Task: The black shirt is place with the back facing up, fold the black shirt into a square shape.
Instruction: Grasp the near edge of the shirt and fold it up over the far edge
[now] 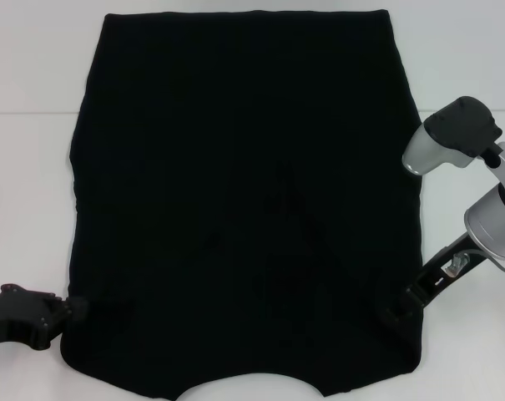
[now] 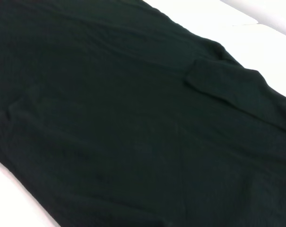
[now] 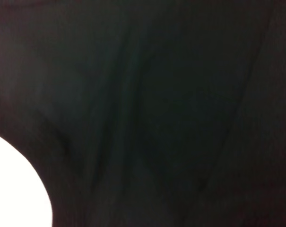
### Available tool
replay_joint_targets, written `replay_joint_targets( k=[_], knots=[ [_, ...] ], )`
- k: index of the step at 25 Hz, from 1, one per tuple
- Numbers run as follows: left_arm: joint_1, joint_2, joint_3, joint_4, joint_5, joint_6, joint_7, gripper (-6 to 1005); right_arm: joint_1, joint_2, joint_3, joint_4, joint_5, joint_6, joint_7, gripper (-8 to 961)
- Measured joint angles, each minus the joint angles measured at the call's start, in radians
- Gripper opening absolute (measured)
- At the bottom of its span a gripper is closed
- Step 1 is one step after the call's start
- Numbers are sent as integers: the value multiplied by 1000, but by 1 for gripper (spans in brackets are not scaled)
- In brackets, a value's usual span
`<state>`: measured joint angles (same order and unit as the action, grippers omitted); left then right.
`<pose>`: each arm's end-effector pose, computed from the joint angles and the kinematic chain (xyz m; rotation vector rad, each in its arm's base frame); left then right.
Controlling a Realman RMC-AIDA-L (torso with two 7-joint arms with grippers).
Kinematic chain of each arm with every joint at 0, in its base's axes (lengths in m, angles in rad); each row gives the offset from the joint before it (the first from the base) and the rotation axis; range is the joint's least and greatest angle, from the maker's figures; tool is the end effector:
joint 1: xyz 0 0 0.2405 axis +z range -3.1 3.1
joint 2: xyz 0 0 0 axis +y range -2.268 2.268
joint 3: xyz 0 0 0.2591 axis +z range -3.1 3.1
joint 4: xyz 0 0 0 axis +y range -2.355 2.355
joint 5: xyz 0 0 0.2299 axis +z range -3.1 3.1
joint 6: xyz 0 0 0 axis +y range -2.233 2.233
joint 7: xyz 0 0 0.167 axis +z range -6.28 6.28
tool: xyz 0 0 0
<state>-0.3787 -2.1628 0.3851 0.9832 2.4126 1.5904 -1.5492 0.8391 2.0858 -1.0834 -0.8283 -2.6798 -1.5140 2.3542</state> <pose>-0.3576 0.3016 0.0253 -2.4860 -0.9951 -0.2983 0.2233 0.4005 -0.0474 -2.6908 1.1169 -0.5574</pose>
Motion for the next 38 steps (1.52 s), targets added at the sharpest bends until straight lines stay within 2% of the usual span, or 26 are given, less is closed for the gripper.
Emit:
replay_joint_targets(
  k=[6,28,34,38],
  knots=[
    [0,0,0,0,-2,-2,1,13,10,0,-48,0,-10,15,32,528],
    [0,0,-2,-2,-4,-15,3,13,37,11,-97,10,-7,15,61,505],
    [1,0,-2,-2,-4,-15,4,14,40,8,-168,11,-11,22,95,489],
    [0,0,-2,-2,-4,-15,6,14,47,10,-187,9,-11,23,109,323]
  ],
)
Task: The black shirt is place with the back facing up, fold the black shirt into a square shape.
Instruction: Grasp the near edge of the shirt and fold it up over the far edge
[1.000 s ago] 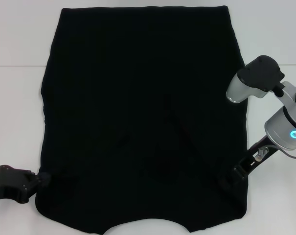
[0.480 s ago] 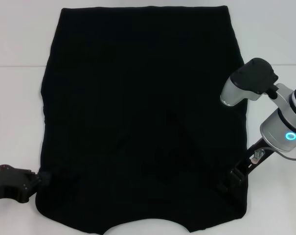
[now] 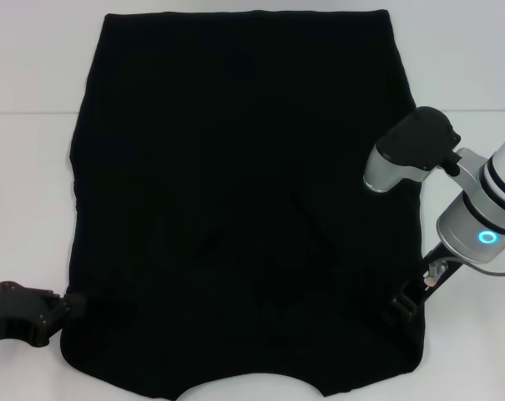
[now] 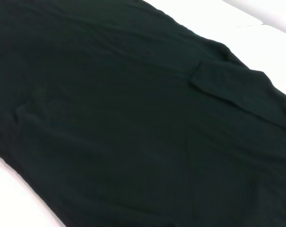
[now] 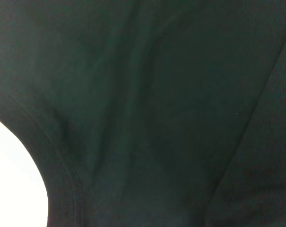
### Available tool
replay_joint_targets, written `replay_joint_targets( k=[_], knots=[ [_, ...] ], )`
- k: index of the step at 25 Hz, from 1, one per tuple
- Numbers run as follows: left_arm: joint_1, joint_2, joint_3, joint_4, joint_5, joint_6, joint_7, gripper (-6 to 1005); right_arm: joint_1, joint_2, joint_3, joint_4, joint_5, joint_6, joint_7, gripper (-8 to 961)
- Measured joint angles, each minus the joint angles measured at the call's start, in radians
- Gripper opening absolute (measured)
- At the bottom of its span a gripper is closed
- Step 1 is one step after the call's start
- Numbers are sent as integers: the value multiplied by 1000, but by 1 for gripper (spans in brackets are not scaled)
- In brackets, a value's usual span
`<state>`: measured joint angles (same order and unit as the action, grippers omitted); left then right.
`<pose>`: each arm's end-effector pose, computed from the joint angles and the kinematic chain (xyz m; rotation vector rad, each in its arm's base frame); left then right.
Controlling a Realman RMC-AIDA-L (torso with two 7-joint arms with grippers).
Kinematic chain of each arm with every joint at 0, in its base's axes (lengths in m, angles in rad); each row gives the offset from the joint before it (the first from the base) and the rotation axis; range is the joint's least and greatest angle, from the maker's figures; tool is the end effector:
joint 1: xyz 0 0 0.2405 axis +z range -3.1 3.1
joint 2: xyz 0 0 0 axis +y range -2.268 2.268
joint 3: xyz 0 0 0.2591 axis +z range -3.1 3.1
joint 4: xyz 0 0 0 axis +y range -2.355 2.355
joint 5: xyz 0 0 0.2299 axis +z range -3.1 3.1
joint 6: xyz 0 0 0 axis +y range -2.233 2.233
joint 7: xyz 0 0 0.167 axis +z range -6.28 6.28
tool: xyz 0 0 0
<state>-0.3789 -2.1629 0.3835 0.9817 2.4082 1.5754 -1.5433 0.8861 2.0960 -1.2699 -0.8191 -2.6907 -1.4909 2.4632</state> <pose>-0.3590 0.3035 0.0261 -2.4726 -0.9865 -0.2948 0.2053 0.3992 -0.0682 -2.6714 1.0175 -0.7426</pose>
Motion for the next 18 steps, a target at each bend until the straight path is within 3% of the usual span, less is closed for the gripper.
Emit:
replay_joint_targets(
  k=[4,10,18],
  knots=[
    [0,0,0,0,0,0,0,14,-4,-2,2,-8,5,-2,4,112],
    [0,2,0,0,-5,0,0,14,-28,1,10,-13,19,1,-2,-1],
    [0,5,0,4,-30,35,-15,13,-186,-8,111,-153,125,-18,-52,0]
  ],
)
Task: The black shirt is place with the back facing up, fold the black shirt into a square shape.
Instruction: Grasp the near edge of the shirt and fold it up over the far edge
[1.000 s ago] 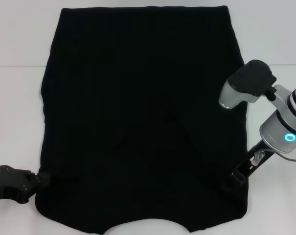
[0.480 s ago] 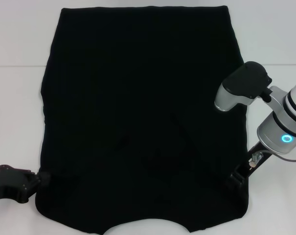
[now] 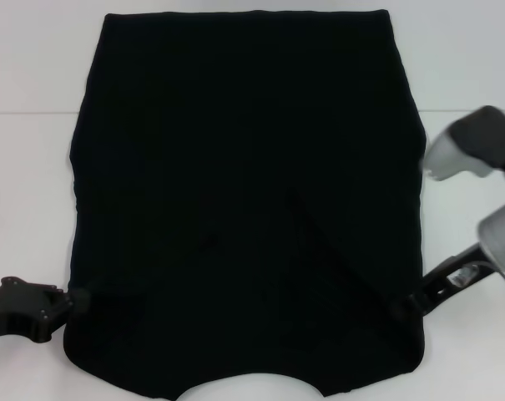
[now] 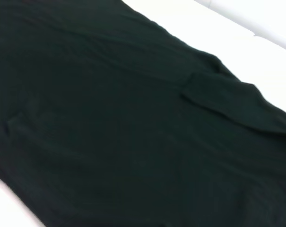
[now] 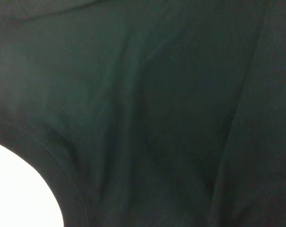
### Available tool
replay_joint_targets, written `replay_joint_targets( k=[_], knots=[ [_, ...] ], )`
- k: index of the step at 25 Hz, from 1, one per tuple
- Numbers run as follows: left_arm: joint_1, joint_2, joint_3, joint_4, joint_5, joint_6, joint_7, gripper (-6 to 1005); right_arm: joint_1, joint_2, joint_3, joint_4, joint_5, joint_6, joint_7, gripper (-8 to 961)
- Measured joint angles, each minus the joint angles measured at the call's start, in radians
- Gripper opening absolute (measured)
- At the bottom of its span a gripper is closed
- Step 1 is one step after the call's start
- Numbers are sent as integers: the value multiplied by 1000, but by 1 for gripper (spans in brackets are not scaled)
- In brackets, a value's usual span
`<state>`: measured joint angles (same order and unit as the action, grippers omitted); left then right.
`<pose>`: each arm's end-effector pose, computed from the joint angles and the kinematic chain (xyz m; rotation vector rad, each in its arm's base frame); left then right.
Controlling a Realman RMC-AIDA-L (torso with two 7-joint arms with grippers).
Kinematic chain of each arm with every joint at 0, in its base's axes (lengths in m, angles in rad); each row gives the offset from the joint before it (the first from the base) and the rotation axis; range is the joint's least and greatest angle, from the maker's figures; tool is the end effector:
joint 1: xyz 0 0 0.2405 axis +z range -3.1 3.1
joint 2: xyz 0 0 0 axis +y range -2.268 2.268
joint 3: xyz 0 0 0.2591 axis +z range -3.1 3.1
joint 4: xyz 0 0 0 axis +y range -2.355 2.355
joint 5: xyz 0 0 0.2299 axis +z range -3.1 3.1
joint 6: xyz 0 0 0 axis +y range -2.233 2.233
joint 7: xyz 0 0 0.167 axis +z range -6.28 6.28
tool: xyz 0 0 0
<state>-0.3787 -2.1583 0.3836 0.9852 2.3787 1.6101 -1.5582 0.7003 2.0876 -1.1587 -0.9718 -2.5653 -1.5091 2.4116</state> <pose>-0.3523 0.3034 0.0290 -2.4822 -0.9895 -0.3481 0.2316 0.3861 -0.0422 -2.6535 1.1909 -0.4232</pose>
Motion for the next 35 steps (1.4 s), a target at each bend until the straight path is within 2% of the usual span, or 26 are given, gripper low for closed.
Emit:
replay_joint_targets(
  k=[6,12,22,26,31,35],
  knots=[
    [10,-4,-21,4,-4,22,-7,13,-97,-3,174,-13,44,-17,-101,0],
    [21,-2,-93,6,-4,65,-7,13,-157,-3,387,-9,70,-50,-245,0],
    [41,-6,-125,-2,-4,108,-7,14,-234,-3,630,-5,100,-134,-410,0],
    [50,-6,-164,-15,-4,148,-6,14,-276,-4,738,3,111,-176,-489,0],
    [74,-2,-182,-28,-3,206,-2,14,-328,-18,827,38,112,-195,-553,0],
    [93,-5,-183,-31,3,242,-1,14,-367,-39,888,77,114,-206,-610,0]
  ],
)
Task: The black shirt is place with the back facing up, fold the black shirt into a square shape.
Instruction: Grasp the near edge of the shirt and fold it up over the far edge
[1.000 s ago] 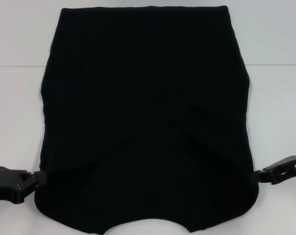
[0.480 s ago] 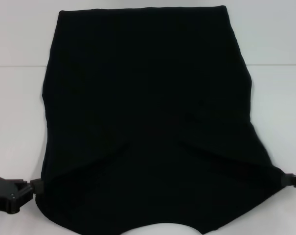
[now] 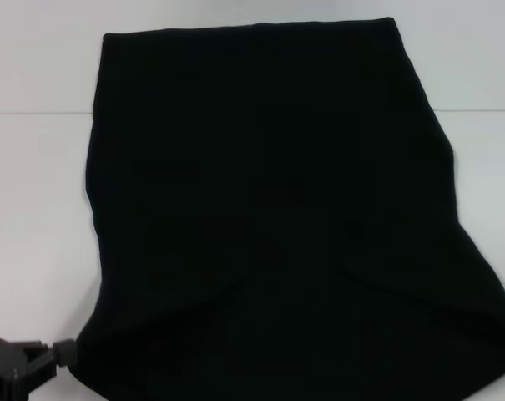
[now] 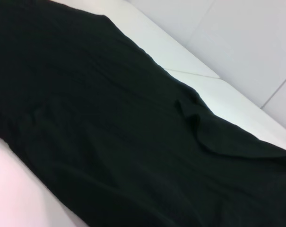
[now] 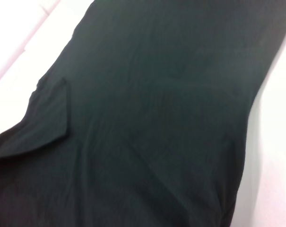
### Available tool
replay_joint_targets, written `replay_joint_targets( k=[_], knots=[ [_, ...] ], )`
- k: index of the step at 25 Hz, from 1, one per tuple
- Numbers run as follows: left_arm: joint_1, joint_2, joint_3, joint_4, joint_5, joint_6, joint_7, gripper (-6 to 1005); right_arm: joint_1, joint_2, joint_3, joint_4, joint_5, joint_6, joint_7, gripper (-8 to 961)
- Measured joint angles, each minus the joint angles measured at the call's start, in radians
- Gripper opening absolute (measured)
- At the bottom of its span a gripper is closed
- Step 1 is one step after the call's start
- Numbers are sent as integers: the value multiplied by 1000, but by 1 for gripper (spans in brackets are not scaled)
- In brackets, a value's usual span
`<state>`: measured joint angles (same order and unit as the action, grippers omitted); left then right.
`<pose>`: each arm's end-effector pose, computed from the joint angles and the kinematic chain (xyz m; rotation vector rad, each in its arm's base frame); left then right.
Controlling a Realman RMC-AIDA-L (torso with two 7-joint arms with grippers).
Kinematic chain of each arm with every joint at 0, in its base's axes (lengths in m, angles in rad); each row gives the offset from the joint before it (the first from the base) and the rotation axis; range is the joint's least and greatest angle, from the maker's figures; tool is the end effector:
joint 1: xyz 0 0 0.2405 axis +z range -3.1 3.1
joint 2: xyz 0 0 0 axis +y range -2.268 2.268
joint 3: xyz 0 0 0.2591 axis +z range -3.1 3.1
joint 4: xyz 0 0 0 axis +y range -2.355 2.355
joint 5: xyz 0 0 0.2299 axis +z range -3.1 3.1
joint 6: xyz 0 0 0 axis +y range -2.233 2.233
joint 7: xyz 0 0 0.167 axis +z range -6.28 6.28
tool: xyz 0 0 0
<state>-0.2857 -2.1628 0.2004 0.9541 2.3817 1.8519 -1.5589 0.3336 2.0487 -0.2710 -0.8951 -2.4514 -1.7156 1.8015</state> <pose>-0.3627 0.2365 0.0326 -2.4475 -1.2040 -0.6084 0.3901 0.2654 0.0606 -2.3117 1.4557 0.4084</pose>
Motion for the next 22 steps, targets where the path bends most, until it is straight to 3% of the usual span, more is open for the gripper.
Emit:
replay_joint_targets(
  k=[4,14,18,22],
  knots=[
    [24,-3,-3,-12,2,36,2,14,-33,-19,43,32,0,-11,-38,0],
    [69,-10,-37,-30,25,105,17,13,-100,-42,95,55,-1,-57,-99,-1],
    [32,2,-80,-34,19,108,2,13,-76,-52,138,56,4,-79,-94,-1],
    [-56,29,-102,-44,18,84,-45,13,-14,-55,170,53,5,-85,-69,-1]
  ],
)
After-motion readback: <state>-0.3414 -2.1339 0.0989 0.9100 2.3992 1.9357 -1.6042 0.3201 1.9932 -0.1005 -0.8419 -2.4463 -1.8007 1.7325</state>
